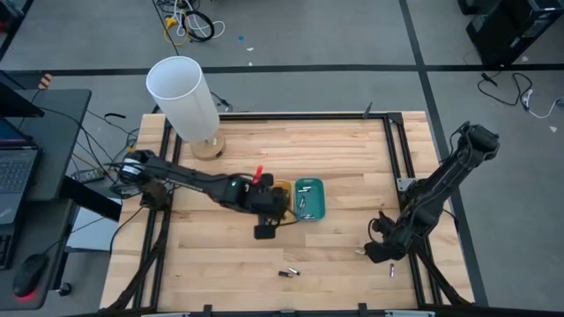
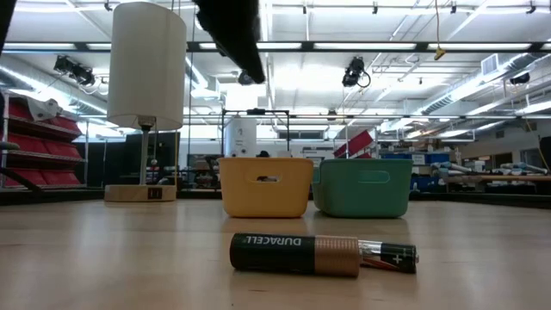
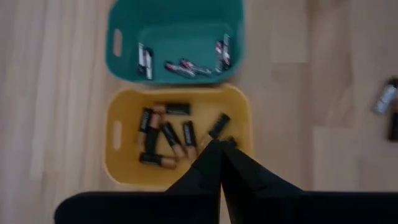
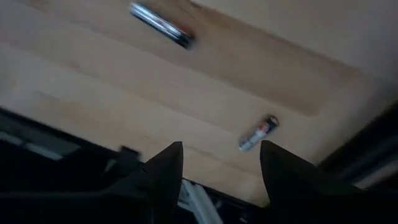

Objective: Sort batteries
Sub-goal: Put the silver battery into the blue bin

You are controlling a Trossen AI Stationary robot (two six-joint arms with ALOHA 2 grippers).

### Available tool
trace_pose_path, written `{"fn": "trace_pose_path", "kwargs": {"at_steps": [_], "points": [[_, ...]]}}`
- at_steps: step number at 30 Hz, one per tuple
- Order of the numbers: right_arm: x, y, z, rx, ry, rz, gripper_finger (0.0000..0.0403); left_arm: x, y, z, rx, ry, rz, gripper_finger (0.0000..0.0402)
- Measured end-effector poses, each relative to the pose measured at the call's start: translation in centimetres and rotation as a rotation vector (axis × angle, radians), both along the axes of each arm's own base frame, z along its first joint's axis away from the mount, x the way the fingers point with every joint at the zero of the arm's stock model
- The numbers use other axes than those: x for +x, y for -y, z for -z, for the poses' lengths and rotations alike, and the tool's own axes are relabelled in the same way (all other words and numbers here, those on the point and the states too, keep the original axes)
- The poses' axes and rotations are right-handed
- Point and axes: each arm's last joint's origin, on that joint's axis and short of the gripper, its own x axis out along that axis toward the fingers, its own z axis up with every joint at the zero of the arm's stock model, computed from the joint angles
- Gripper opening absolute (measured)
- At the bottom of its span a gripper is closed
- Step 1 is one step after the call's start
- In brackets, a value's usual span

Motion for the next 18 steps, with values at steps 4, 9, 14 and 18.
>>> {"fn": "trace_pose_path", "kwargs": {"at_steps": [4, 9, 14, 18], "points": [[-0.1, -1.4, 1.2, 0.024, -0.09, -0.039, 0.02, -0.8, 1.8, 0.0, -0.013, -0.011, 0.024, 0.0016], [0.2, -2.6, 2.9, 0.002, -0.139, -0.059, 0.02, -1.1, 4.3, 0.3, -0.028, -0.003, 0.08, 0.0017], [0.5, -3.2, 4.2, 0.005, -0.199, -0.08, 0.0196, -0.9, 4.8, 0.5, -0.032, 0.013, 0.083, 0.0017], [0.7, -3.5, 5.2, 0.009, -0.273, -0.109, 0.0186, -0.6, 5.1, 0.5, -0.058, 0.05, 0.071, 0.0017]]}}
